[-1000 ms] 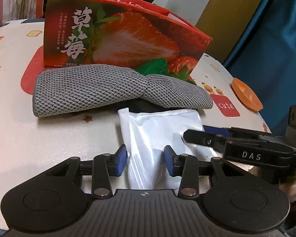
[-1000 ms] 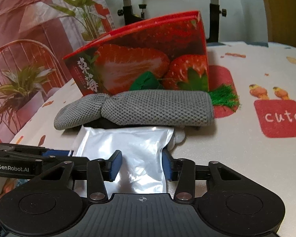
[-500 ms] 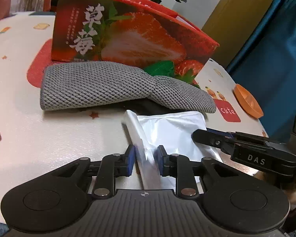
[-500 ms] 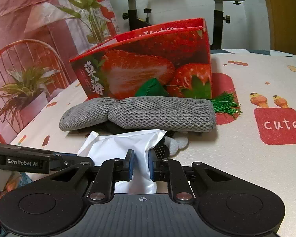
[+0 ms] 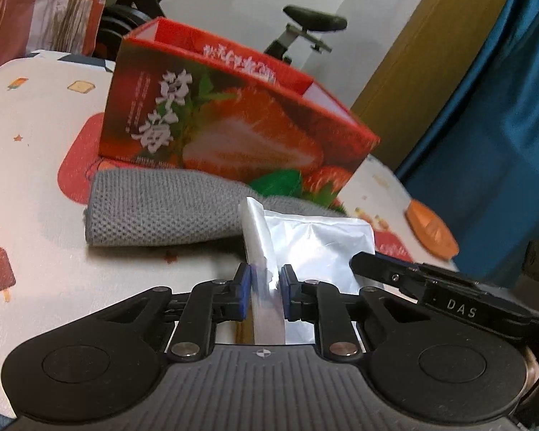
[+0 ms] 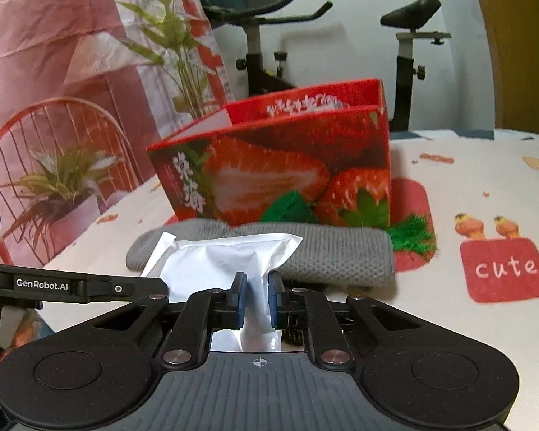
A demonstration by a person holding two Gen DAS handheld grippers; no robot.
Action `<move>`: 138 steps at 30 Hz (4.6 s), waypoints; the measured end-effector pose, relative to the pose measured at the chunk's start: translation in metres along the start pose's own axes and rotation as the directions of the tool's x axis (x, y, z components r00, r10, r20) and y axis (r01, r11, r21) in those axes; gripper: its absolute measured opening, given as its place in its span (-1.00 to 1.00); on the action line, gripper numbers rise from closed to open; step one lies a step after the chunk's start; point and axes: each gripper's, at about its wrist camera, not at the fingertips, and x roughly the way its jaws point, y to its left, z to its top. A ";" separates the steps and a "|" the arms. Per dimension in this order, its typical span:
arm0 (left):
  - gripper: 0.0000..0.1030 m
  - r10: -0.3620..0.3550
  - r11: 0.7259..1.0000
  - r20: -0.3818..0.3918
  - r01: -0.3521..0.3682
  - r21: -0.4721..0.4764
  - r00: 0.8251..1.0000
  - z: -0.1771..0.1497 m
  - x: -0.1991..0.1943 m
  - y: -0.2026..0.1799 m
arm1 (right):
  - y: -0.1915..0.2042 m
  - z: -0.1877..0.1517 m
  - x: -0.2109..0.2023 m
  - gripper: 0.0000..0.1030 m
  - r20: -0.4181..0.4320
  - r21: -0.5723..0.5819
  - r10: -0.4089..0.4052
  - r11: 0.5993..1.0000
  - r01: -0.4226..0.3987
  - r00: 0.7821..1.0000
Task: Organize soft objects
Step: 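Lift the foil pouch with both grippers and carry it over the red box, then lower the foil pouch into the red box and open both grippers, then withdraw both grippers and close them on the grey mesh item, then lift the grey mesh item with both grippers toward the red box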
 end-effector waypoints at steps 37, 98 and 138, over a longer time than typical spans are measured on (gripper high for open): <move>-0.63 0.047 0.994 0.106 -0.057 0.093 0.993 0.199 0.081 0.012 | -0.046 0.192 0.131 -0.77 0.068 -0.029 -0.029 0.999 0.031 0.997; 1.00 0.405 0.892 0.228 -0.437 0.113 0.886 0.032 -0.038 -0.006 | -0.048 0.006 0.005 0.90 0.179 0.034 -0.310 0.950 0.309 0.934; 0.85 0.412 0.911 0.096 -0.408 -0.055 0.906 0.031 -0.006 0.042 | -0.057 -0.004 0.056 -0.68 -0.009 0.005 -0.189 0.982 0.189 0.982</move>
